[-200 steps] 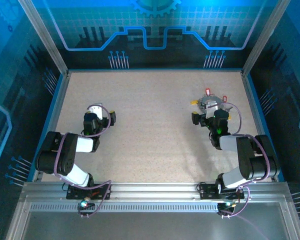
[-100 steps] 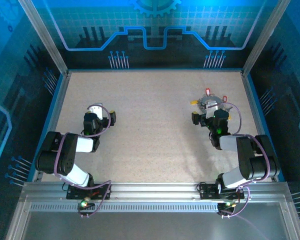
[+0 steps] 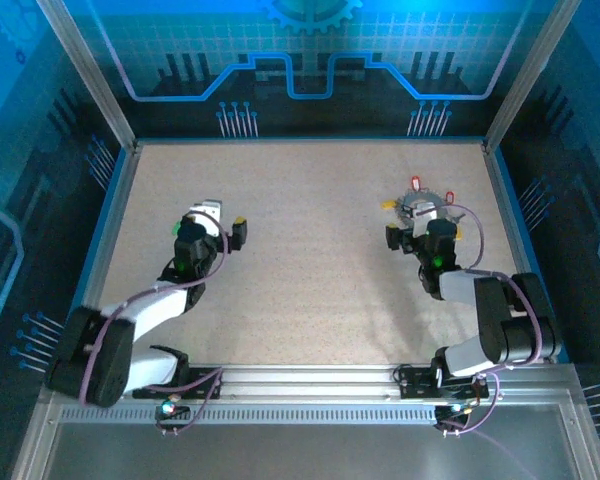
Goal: Put the keys on the keyring
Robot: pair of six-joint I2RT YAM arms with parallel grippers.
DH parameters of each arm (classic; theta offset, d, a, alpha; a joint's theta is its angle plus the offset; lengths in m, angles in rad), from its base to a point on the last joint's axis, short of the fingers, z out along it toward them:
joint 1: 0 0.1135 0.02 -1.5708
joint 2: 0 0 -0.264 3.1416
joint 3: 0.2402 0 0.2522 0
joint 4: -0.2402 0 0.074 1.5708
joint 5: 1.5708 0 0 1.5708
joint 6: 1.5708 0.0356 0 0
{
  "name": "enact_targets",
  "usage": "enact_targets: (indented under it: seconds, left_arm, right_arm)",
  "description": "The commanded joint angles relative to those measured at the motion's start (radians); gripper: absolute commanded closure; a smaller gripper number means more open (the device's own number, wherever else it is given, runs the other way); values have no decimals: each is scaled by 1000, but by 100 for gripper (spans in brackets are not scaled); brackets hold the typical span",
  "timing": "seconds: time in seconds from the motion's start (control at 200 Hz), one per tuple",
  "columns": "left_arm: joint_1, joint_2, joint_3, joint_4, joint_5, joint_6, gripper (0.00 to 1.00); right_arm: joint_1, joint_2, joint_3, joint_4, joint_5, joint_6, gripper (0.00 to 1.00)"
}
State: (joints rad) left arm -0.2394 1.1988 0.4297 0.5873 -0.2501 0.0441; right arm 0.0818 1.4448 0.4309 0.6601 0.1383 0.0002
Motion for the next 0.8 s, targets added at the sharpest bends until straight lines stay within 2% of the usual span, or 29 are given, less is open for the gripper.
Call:
enact_targets:
  seconds: [0.0,0.05,0.115,0.195,0.255,0.3,0.35,0.405,0.435,0.55,0.59,0.66,0.795]
  left_arm:
    - [-38,-145,94,-328,-73,-127,1]
    - [-64,-186,117,-409,-69,-210,1]
    - [-117,-213,111,-435,-99,-287,1]
    - [-206,-216,74,-398,-159,-315,1]
    - [-303,-189,31,-317,-257,-319,1]
    - [-376,-141,-12,-232,-311,-319,1]
    - [-447,-60,-55,-108,-373,-310,1]
    - [-492,-17,-16,-105,-379,-264,1]
    - [-500,5,16,-123,-380,-249,1]
    - [-501,29,54,-164,-360,-240,1]
    - [-501,11,39,-153,-352,-240,1]
    - [-498,-24,1,-122,-359,-248,1]
    - [-493,-60,-51,-67,-356,-247,1]
  right_arm:
    - [52,-122,51,-154,117,9,0]
    - [92,-192,49,-212,142,7,0]
    - [161,-303,41,-269,193,0,0]
    - [238,-449,49,-363,204,-19,0]
    - [257,-541,90,-497,164,-2,0]
    - [266,-596,138,-611,205,84,0]
    - [266,-638,198,-762,344,261,0]
    - [260,-663,254,-922,505,468,0]
    - [255,-672,266,-966,538,532,0]
    - [199,-695,249,-911,381,453,0]
    - [177,-690,248,-926,395,508,0]
    - [135,-672,263,-1038,470,701,0]
    - [-41,-580,254,-1070,263,753,2]
